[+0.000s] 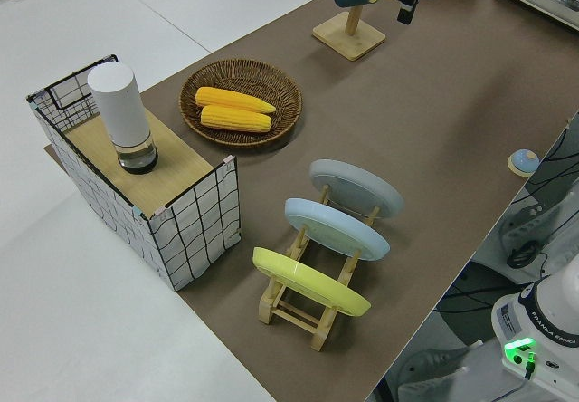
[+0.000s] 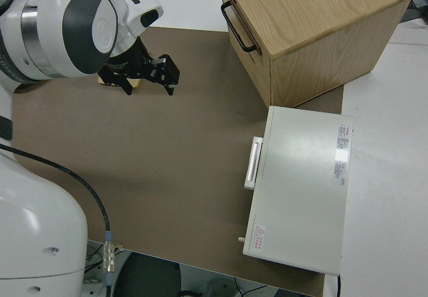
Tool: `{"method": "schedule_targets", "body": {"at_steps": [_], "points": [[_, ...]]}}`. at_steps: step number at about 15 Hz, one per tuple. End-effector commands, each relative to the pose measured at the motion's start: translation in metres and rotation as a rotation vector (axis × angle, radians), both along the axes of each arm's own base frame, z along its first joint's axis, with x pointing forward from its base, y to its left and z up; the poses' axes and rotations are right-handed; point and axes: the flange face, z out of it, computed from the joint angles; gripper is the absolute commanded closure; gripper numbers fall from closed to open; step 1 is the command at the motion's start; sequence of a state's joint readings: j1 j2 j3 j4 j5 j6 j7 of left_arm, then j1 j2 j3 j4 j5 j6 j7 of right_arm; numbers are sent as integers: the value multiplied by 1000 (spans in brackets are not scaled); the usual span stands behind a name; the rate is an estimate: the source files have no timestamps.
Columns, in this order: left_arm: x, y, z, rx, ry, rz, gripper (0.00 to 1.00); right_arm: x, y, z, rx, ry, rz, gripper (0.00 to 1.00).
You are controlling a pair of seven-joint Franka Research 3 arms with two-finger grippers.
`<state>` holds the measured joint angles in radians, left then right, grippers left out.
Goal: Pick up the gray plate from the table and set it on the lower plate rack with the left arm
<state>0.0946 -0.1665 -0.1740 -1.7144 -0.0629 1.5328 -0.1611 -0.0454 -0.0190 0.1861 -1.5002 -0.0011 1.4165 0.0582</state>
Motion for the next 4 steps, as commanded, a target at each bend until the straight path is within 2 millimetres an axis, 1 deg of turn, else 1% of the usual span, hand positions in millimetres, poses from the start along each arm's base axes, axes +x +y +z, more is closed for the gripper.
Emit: {"method": "schedule_targets", "body": {"at_steps": [1,4], "points": [[-7,-2,3,-2,-6,-11,0,-2,-1,3,9,7,-2,13],[-9,2,4,0,3,-13,0,-2,-1,3,9,7,-3,11]]}}
